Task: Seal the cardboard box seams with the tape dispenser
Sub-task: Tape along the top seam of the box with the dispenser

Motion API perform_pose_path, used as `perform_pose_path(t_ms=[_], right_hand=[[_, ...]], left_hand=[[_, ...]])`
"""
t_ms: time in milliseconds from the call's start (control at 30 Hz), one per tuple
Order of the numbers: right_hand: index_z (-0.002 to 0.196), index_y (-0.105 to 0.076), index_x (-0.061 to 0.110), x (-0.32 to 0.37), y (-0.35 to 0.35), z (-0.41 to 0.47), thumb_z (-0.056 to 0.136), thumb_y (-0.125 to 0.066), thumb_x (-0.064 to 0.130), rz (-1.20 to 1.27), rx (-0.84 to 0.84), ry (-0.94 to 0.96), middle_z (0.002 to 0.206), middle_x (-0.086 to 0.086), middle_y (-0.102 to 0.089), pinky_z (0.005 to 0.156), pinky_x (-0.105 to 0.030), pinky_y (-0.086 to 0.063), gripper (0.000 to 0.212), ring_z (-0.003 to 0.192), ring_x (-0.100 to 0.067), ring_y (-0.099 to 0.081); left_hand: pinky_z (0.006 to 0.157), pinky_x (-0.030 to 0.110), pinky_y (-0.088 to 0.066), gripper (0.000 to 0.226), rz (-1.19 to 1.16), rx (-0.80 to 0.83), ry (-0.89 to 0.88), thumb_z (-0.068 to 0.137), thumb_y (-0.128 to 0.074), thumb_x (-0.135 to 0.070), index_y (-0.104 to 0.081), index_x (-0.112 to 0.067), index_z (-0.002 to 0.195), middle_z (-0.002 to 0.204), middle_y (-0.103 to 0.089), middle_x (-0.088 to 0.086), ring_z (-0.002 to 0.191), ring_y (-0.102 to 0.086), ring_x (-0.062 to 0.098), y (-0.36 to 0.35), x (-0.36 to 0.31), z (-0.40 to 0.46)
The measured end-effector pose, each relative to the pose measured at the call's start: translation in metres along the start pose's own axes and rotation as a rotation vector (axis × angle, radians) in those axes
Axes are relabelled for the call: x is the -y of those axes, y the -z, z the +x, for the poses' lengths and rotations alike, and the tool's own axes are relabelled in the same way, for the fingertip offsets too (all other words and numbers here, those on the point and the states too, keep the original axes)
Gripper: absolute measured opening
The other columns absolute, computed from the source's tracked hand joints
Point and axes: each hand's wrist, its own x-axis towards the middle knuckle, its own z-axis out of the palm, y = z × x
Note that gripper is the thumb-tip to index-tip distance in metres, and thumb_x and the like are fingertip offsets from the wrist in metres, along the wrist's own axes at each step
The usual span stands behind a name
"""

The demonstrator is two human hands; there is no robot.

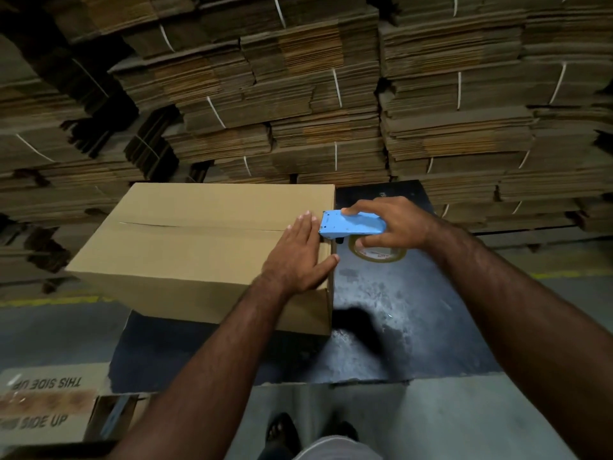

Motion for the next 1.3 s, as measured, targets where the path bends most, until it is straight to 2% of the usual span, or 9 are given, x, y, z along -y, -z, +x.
perform_pose_path(t_ms=[133,267,400,467,567,800,1133,1233,1300], right_hand=[[0.141,-0.047,0.038,0.0,0.004,-0.015,0.077,-0.056,0.064,-0.022,-0.02,0.009,0.099,0.001,-0.055,0.074,-0.032,-0.044,0.069,0.085,-0.015,-0.051],[0.141,-0.047,0.04,-0.014,-0.001,-0.048,0.077,-0.057,0.059,-0.004,-0.039,-0.027,0.097,0.0,-0.056,0.07,-0.025,-0.031,0.067,0.082,-0.012,-0.048],[0.141,-0.044,0.046,-0.026,-0.004,-0.06,0.079,-0.062,0.06,-0.009,0.021,-0.091,0.11,-0.004,-0.062,0.075,-0.029,-0.042,0.066,0.091,-0.016,-0.055],[0.141,-0.044,0.045,-0.026,-0.007,-0.055,0.08,-0.068,0.055,-0.024,0.058,-0.105,0.116,-0.005,-0.063,0.079,-0.031,-0.045,0.066,0.095,-0.017,-0.056],[0.141,-0.048,0.038,-0.019,-0.011,-0.05,0.081,-0.072,0.05,-0.03,0.055,-0.105,0.113,-0.005,-0.064,0.075,-0.026,-0.038,0.066,0.09,-0.012,-0.05],[0.141,-0.047,0.039,-0.016,-0.013,-0.042,0.076,-0.06,0.063,-0.083,0.076,-0.151,0.115,-0.004,-0.063,0.082,-0.035,-0.05,0.07,0.093,-0.016,-0.056],[0.134,-0.05,0.048,0.028,0.02,-0.029,0.08,-0.06,0.061,-0.345,0.096,-0.238,0.108,0.007,-0.067,0.071,-0.029,-0.04,0.056,0.092,-0.015,-0.058],[0.125,-0.058,0.042,0.037,0.005,-0.028,0.079,-0.06,0.065,-0.543,0.219,-0.237,0.096,0.006,-0.064,0.071,-0.03,-0.046,0.052,0.083,-0.016,-0.058],[0.125,-0.058,0.043,0.033,-0.023,-0.043,0.076,-0.061,0.067,-0.515,0.309,-0.294,0.104,0.007,-0.065,0.077,-0.033,-0.052,0.055,0.089,-0.018,-0.063]], left_hand=[[0.121,0.037,0.003,0.084,0.035,0.014,-0.003,0.1,-0.028,-0.055,0.003,-0.002,0.156,0.165,0.009,0.018,0.153,0.005,0.028,0.0,0.002,0.002],[0.121,0.036,0.002,0.081,0.045,0.045,-0.007,0.102,-0.027,-0.054,0.004,-0.002,0.156,0.164,0.011,0.019,0.153,0.006,0.028,-0.002,0.0,-0.002],[0.121,0.036,0.003,0.078,0.061,0.058,-0.058,0.103,-0.03,-0.048,0.005,-0.003,0.156,0.164,0.011,0.018,0.152,0.008,0.027,0.001,-0.004,-0.001],[0.12,0.033,0.004,0.074,0.048,0.044,-0.127,0.103,-0.034,-0.041,0.001,-0.004,0.157,0.165,0.008,0.016,0.153,0.005,0.026,0.002,-0.009,0.002],[0.121,0.034,0.001,0.071,0.035,0.0,-0.233,0.1,-0.037,-0.036,-0.007,-0.007,0.158,0.166,0.0,0.012,0.153,-0.002,0.024,-0.001,-0.01,0.004],[0.124,0.039,-0.009,0.072,0.119,-0.027,-0.392,0.094,-0.033,-0.039,-0.017,-0.007,0.157,0.165,-0.012,0.013,0.153,-0.009,0.024,0.003,-0.006,0.014],[0.119,0.039,-0.019,0.061,0.121,-0.027,-0.42,0.091,-0.045,-0.034,-0.042,-0.006,0.145,0.161,-0.026,0.017,0.146,-0.028,0.032,0.009,-0.008,0.02],[0.12,0.04,-0.018,0.065,0.155,-0.014,-0.404,0.091,-0.04,-0.037,-0.04,-0.005,0.147,0.162,-0.022,0.017,0.148,-0.025,0.031,0.008,-0.008,0.015],[0.121,0.039,-0.016,0.067,0.155,-0.016,-0.404,0.091,-0.038,-0.039,-0.038,-0.005,0.149,0.163,-0.02,0.016,0.149,-0.022,0.029,0.005,-0.006,0.013]])
